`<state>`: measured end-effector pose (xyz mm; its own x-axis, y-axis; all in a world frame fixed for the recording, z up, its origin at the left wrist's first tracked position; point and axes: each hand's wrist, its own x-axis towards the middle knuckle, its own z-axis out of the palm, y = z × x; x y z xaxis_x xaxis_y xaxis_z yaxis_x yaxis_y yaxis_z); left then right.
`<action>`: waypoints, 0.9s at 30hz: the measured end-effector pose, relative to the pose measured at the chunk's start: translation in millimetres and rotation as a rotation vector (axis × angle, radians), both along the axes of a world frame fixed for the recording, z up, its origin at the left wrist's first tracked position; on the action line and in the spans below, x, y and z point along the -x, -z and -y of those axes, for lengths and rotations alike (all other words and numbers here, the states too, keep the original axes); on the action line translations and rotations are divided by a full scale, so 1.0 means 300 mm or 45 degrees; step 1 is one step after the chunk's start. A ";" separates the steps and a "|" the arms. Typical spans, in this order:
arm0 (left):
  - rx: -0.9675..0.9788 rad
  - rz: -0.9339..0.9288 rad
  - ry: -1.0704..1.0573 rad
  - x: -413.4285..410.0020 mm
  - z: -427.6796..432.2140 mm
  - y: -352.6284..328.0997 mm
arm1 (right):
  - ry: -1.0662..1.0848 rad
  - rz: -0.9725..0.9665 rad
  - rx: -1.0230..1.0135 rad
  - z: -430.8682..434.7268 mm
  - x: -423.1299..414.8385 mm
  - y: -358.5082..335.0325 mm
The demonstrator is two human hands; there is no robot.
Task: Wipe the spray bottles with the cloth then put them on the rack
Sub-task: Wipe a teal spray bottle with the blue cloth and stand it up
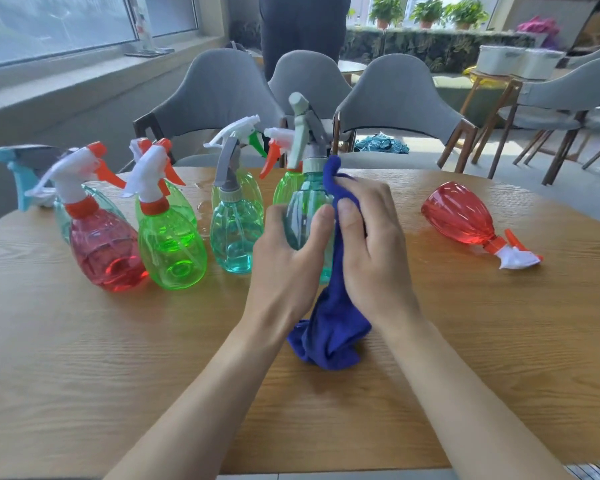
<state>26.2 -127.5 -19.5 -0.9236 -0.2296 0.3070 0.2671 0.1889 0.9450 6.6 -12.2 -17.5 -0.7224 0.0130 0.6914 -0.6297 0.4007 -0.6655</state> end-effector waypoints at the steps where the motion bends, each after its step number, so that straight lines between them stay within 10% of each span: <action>1: 0.038 -0.008 0.025 -0.004 -0.003 0.004 | -0.021 0.082 0.099 -0.014 0.011 -0.007; 10: 0.000 0.002 0.030 0.003 -0.009 -0.007 | -0.008 -0.147 -0.077 0.010 -0.016 0.001; 15: -0.055 0.041 0.113 -0.004 -0.003 0.003 | -0.177 0.305 0.415 -0.015 0.002 -0.019; 21: -0.485 0.133 0.118 0.040 0.007 -0.003 | -0.230 0.309 0.323 0.022 -0.010 0.019; 27: -0.315 0.099 0.118 0.014 -0.032 0.017 | -0.184 0.492 0.599 -0.014 0.022 -0.015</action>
